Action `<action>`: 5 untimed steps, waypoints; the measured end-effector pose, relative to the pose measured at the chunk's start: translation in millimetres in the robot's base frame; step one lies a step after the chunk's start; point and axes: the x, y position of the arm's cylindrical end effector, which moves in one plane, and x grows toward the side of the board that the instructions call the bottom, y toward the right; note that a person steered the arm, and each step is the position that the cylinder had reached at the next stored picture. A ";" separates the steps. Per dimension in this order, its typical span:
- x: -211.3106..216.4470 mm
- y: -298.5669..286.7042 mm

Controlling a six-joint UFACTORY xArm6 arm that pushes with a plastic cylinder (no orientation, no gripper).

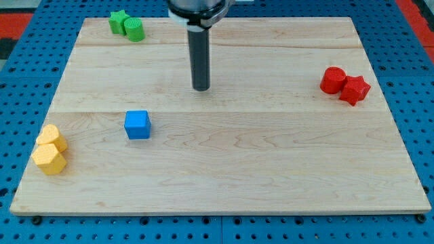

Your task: Push the blue cube towards the right of the board

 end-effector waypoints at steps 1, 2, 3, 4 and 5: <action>8.5 -55.2; 27.8 -77.9; 64.2 -78.9; 70.7 -113.4; 69.1 -140.5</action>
